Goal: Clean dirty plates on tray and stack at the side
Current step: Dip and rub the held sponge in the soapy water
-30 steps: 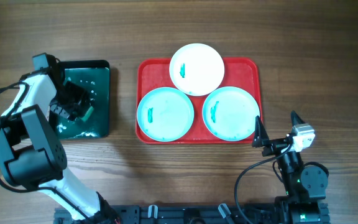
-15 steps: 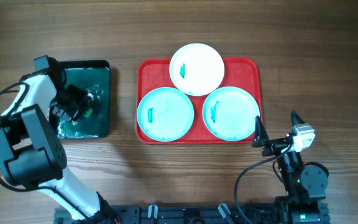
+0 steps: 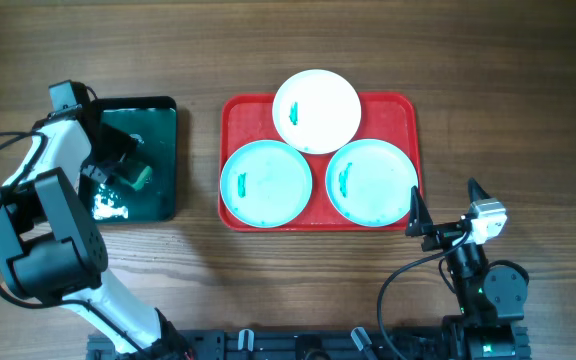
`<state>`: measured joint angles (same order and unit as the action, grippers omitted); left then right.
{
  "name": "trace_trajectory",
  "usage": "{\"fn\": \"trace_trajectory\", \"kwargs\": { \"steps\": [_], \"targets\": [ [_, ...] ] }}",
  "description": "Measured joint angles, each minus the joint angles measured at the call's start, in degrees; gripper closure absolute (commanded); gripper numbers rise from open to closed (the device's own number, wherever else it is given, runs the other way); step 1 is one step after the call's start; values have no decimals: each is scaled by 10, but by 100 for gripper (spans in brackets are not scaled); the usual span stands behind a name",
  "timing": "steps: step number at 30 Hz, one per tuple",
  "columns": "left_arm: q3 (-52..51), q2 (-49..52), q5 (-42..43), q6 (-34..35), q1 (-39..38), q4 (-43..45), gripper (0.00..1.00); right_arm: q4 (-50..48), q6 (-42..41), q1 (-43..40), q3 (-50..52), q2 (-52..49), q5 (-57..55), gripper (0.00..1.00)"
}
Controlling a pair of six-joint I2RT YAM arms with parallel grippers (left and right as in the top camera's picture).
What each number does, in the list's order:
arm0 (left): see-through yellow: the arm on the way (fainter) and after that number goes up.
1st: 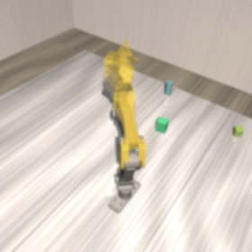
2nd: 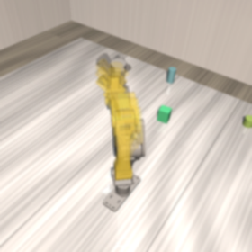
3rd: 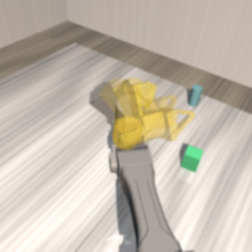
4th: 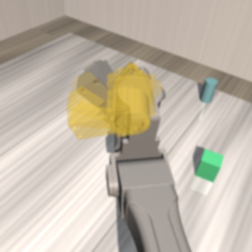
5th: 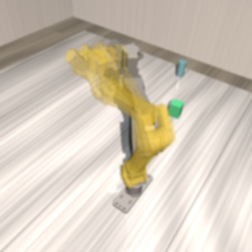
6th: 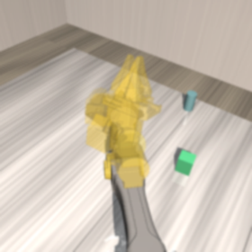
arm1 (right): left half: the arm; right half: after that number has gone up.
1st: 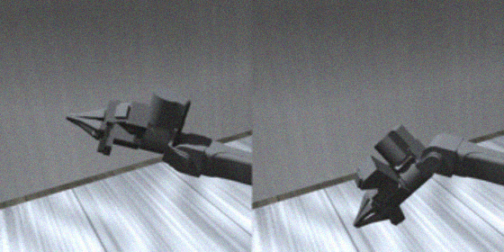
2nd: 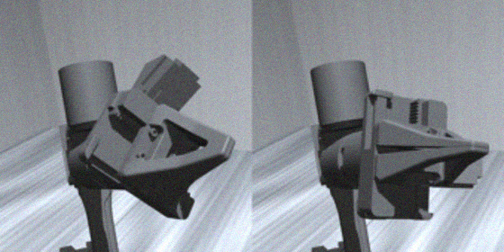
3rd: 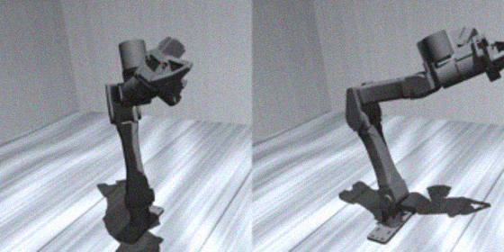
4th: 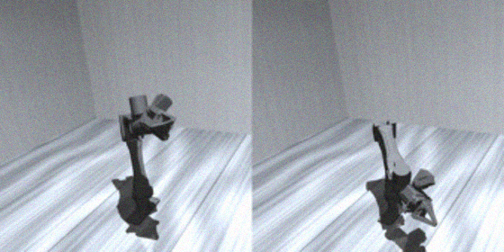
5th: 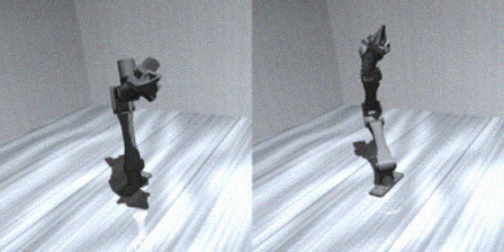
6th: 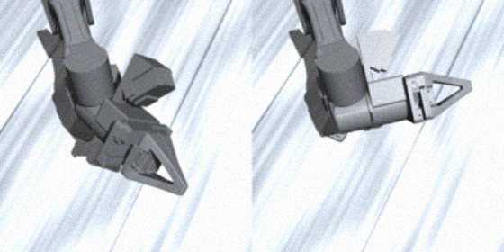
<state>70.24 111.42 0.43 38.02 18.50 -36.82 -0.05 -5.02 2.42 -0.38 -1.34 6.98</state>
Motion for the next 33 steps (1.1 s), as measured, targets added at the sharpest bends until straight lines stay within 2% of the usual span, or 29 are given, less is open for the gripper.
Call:
{"fn": "trace_trajectory", "kwargs": {
  "steps": [1,2,3,4,9,14,15,16,18,19,21,23,24,25,26,27,33],
  "targets": [
    [0,1,-1,0,0,0,96,0,0,0,0,0,0,0],
    [0,2,-1,-1,0,0,73,0,0,0,0,0,0,0],
    [0,2,-1,-2,0,1,34,0,0,0,0,0,0,0],
    [0,2,-1,-3,0,1,0,0,0,0,0,0,0,0],
    [3,-1,-1,-2,-1,0,0,0,0,0,0,0,0,0],
    [5,-1,9,-5,0,-46,11,0,0,0,0,0,0,0],
    [5,-1,17,-4,0,-57,17,0,0,0,0,0,0,1],
    [5,-1,26,-6,0,-64,29,0,0,0,0,0,0,0],
    [5,-1,50,-5,1,-81,75,0,0,0,0,0,0,0],
    [4,-1,72,-5,1,-90,92,0,0,0,0,0,0,0],
    [2,0,89,-2,1,-92,96,0,0,0,0,0,0,0],
    [0,2,96,-3,1,-91,96,0,0,0,0,0,0,0],
    [0,2,96,-3,1,-89,83,0,0,0,0,0,0,0],
    [0,2,94,-3,1,-87,58,0,0,0,0,0,0,0],
    [0,2,91,-3,1,-83,9,0,0,0,0,0,0,0],
    [0,2,87,-5,1,-78,0,0,0,0,0,0,0,0],
    [3,-5,43,-1,-1,-41,1,0,0,0,0,0,0,0]
  ]
}}
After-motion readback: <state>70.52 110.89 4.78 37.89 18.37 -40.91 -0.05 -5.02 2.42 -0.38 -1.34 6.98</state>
